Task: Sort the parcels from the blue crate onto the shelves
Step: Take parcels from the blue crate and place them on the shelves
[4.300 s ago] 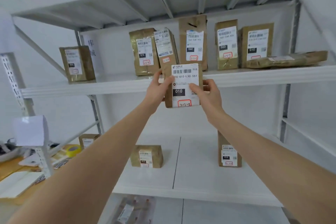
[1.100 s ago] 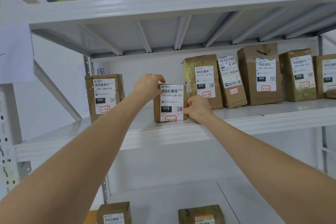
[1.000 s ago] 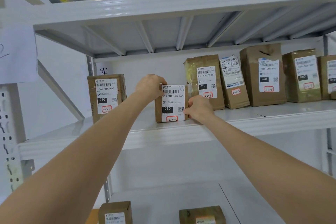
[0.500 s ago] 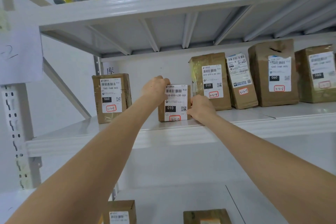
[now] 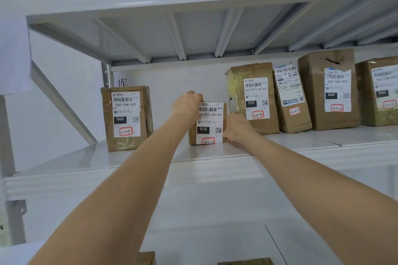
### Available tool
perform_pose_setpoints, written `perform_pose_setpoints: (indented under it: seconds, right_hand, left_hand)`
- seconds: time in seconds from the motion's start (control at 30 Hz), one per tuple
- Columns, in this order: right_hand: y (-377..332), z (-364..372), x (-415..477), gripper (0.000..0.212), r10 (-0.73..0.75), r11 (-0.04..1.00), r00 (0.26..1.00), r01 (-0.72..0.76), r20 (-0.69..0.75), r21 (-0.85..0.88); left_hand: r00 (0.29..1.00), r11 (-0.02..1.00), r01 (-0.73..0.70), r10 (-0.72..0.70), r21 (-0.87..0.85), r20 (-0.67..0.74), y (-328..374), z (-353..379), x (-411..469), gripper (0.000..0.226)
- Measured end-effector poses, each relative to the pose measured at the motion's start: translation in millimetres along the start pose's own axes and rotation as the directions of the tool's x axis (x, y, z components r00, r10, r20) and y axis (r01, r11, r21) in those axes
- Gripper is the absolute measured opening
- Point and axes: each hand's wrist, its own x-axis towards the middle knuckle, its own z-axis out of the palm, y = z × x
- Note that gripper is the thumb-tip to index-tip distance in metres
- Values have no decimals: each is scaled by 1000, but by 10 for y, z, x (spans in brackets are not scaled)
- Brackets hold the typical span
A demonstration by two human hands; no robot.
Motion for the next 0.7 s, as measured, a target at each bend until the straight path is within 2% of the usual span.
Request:
perform_pose_setpoints:
  seconds: [0.4,0.53,0.7]
  right_hand:
    - [-19,124,261,7,19,998,1000,-20,20,51]
    - [-18,145,298,26,20,998,1000,-22,21,54]
    - [-40,68,214,28,29,999,998,-30,53,17]
  left_hand:
    - [1000,1000,2,-3,-23,-31,-107,214,205,40]
    - [999,1000,-5,4,-22,-42,-121,264,249,41]
    - [999,999,-21,19,-47,-40,-163,270,278,41]
